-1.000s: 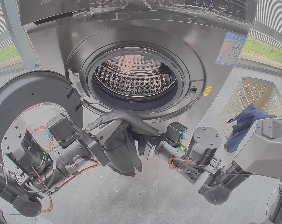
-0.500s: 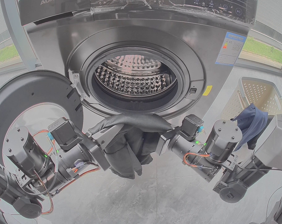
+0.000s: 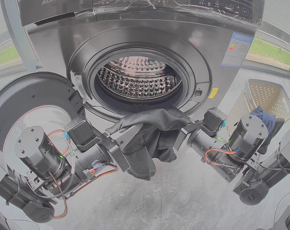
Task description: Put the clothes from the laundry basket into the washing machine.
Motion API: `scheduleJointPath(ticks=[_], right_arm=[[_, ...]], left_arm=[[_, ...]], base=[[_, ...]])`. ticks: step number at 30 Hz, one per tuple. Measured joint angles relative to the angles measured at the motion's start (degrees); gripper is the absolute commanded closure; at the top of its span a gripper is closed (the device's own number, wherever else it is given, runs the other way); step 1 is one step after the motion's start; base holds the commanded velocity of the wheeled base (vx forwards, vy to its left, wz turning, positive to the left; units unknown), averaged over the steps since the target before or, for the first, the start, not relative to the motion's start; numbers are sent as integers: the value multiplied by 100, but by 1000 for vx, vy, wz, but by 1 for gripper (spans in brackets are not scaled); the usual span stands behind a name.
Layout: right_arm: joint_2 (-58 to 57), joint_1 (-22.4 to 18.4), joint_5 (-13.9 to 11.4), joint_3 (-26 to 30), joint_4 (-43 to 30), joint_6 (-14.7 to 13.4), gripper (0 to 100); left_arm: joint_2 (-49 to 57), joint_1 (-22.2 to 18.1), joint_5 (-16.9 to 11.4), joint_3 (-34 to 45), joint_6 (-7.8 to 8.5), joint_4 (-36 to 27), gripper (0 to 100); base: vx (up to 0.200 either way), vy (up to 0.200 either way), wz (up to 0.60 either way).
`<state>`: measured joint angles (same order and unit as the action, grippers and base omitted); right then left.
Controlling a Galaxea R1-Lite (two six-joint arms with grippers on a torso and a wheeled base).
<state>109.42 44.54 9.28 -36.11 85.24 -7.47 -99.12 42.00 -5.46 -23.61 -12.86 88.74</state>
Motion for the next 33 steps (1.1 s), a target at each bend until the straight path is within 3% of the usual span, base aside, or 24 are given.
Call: scheduleJointPath(ticks=[7, 8, 33], right_arm=[[-179, 44, 7, 124, 0, 0, 100], [-190, 46, 9, 135, 2, 0, 100], [-424, 104, 7, 100, -1, -11, 100]], left_arm=[[-210, -46, -268, -37, -18, 6, 100], [-226, -55, -274, -37, -20, 9, 0], [-1172, -324, -272, 55, 4, 16, 0]], base=[[0, 0, 0], [0, 0, 0], [0, 0, 0]])
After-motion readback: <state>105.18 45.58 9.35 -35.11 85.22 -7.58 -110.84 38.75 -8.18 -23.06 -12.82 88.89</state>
